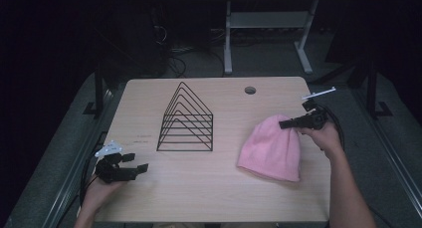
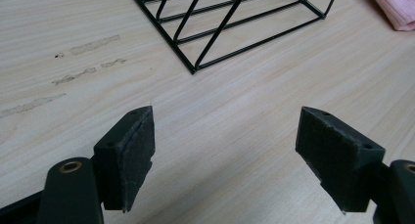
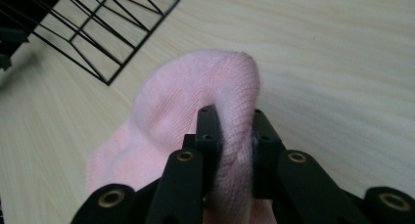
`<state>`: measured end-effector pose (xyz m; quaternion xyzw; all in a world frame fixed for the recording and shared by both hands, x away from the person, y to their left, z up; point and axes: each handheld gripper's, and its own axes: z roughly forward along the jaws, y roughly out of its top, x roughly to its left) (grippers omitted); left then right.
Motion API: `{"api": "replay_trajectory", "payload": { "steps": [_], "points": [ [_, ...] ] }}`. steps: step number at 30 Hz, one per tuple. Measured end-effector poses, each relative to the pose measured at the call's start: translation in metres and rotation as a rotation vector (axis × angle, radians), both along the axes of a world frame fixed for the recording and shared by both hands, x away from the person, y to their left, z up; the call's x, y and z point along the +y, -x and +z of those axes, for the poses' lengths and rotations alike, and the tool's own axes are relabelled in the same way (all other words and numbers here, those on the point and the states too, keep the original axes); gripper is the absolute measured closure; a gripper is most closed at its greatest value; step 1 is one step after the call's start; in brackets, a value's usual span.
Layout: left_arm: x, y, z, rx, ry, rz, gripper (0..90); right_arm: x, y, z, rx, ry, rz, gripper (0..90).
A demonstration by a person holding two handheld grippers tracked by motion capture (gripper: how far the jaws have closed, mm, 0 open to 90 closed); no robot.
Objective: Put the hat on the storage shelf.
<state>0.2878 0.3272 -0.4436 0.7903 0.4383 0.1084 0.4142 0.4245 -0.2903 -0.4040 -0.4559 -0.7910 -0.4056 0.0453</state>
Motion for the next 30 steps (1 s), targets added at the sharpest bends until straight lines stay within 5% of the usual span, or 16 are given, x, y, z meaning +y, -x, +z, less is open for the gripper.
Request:
{"api": "replay_trajectory", "payload": {
  "steps": [17, 21, 30],
  "points": [
    [-0.004, -0.001, 0.004, 0.009, -0.009, -0.033, 22.6, 0.005, 0.015, 0.048, -0.108, -0.015, 0.034, 78.9],
    [-0.002, 0.000, 0.006, 0.019, 0.031, -0.022, 22.4, 0.009, 0.018, 0.061, -0.142, -0.012, 0.049, 79.0],
    [-0.005, 0.000, 0.015, 0.000, 0.030, -0.049, 21.6, 0.018, 0.024, 0.085, -0.196, -0.003, 0.076, 79.1]
  ]
}}
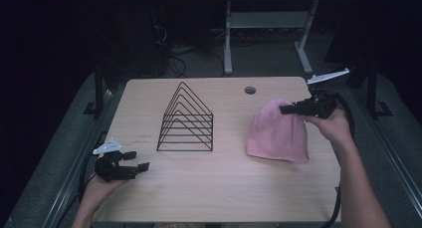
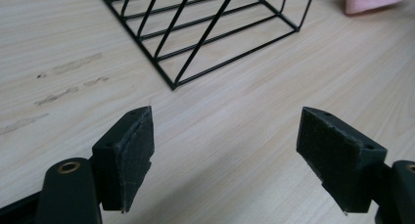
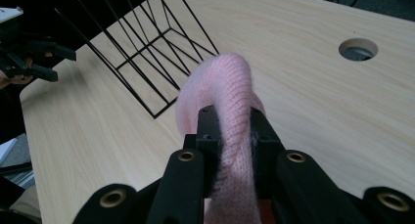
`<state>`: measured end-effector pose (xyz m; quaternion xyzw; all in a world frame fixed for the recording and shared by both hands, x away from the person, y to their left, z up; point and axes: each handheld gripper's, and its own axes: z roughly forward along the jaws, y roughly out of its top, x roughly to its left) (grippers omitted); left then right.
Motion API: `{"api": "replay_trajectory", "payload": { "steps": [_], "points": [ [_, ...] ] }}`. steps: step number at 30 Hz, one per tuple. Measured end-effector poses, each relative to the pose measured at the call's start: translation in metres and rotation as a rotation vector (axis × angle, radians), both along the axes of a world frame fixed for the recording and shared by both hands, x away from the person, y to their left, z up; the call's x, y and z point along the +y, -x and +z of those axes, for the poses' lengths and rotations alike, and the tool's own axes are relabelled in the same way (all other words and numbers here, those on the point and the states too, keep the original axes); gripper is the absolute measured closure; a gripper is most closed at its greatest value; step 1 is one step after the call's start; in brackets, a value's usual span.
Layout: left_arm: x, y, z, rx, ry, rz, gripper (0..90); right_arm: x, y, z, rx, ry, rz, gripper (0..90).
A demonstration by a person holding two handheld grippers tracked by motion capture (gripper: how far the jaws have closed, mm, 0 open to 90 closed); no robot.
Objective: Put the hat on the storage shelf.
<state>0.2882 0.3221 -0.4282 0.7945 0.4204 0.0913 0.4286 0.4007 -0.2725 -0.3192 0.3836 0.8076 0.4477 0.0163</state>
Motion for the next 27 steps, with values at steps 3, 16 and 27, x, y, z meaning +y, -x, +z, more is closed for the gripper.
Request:
{"api": "replay_trajectory", "payload": {
  "steps": [3, 16, 27],
  "points": [
    [-0.003, 0.000, 0.003, -0.005, -0.011, -0.012, 21.1, 0.003, 0.002, 0.008, -0.017, 0.000, 0.005, 79.1],
    [-0.007, -0.002, 0.015, -0.020, -0.021, -0.077, 20.2, 0.014, 0.009, 0.035, -0.076, 0.008, 0.030, 79.1],
    [-0.011, -0.003, 0.042, -0.053, -0.026, -0.129, 20.1, 0.029, 0.014, 0.054, -0.120, 0.001, 0.077, 79.1]
  ]
}}
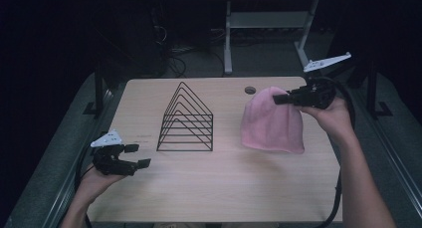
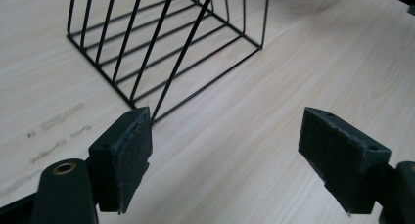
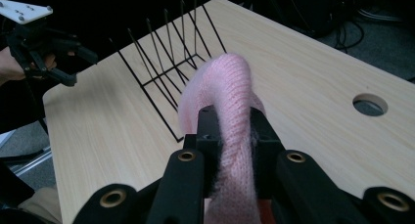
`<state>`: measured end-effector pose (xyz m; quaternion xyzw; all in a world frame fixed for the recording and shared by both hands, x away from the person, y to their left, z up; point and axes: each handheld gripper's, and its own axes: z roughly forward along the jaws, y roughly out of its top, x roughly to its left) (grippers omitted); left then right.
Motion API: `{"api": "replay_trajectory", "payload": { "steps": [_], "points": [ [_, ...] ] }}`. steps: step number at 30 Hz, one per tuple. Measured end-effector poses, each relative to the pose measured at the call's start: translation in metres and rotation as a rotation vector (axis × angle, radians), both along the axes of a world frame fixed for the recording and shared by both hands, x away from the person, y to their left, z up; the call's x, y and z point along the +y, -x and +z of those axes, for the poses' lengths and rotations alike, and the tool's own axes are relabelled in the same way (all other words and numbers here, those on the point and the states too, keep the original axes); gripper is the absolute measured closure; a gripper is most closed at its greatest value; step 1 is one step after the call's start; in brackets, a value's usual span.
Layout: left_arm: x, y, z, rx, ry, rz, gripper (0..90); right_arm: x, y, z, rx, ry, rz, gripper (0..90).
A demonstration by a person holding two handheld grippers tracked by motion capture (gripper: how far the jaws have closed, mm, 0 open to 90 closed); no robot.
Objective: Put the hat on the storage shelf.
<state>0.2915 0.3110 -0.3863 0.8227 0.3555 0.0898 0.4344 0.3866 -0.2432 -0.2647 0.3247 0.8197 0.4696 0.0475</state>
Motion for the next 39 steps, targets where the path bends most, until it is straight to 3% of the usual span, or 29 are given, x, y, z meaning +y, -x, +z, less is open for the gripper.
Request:
{"api": "replay_trajectory", "payload": {
  "steps": [11, 21, 26, 31, 39],
  "points": [
    [-0.011, -0.004, 0.026, -0.022, 0.001, -0.060, 20.2, 0.018, 0.008, 0.028, -0.039, 0.003, 0.053, 79.1],
    [-0.017, -0.007, 0.038, -0.022, 0.004, -0.091, 20.3, 0.030, 0.008, 0.045, -0.063, -0.011, 0.079, 79.1],
    [-0.016, -0.007, 0.046, -0.031, 0.029, -0.107, 21.2, 0.038, 0.008, 0.054, -0.075, -0.021, 0.096, 79.1],
    [-0.019, -0.010, 0.053, -0.038, 0.007, -0.116, 21.2, 0.047, 0.005, 0.062, -0.088, -0.028, 0.119, 79.1],
    [-0.022, -0.018, 0.066, -0.043, 0.014, -0.131, 21.5, 0.061, -0.003, 0.077, -0.106, -0.039, 0.155, 79.1]
  ]
}}
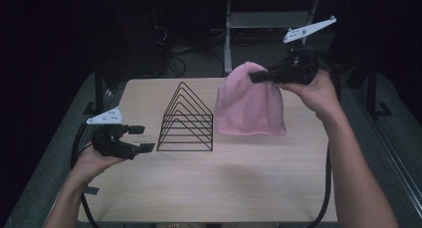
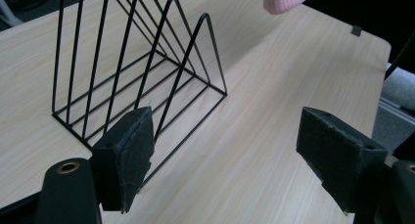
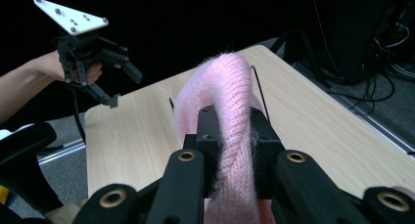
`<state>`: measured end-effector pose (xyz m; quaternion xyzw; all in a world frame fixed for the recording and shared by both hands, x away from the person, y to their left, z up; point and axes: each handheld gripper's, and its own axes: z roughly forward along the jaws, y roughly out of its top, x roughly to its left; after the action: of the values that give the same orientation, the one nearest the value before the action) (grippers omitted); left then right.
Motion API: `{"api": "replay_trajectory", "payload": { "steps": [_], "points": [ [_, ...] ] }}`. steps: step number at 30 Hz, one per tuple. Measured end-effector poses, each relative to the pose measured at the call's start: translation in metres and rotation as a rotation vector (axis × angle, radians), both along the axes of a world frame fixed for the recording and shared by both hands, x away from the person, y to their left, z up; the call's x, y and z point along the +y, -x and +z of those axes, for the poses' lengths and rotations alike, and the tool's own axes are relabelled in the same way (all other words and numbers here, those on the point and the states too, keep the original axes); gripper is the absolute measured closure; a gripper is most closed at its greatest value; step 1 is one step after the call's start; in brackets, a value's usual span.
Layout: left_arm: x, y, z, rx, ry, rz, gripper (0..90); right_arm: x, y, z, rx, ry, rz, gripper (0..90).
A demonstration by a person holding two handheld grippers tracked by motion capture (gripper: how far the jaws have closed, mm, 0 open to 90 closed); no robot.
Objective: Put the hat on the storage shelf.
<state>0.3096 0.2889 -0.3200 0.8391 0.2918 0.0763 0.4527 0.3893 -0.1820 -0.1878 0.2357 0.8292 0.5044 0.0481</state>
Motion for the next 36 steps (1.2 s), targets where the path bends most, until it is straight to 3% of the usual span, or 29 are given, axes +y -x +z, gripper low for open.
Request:
{"api": "replay_trajectory", "payload": {
  "steps": [25, 36],
  "points": [
    [-0.007, -0.018, 0.024, -0.007, 0.008, -0.037, 22.3, 0.050, -0.011, 0.034, -0.050, -0.002, 0.087, 79.0],
    [-0.013, -0.022, 0.030, -0.007, 0.005, -0.050, 22.3, 0.067, -0.014, 0.038, -0.060, -0.015, 0.122, 79.0]
  ]
}}
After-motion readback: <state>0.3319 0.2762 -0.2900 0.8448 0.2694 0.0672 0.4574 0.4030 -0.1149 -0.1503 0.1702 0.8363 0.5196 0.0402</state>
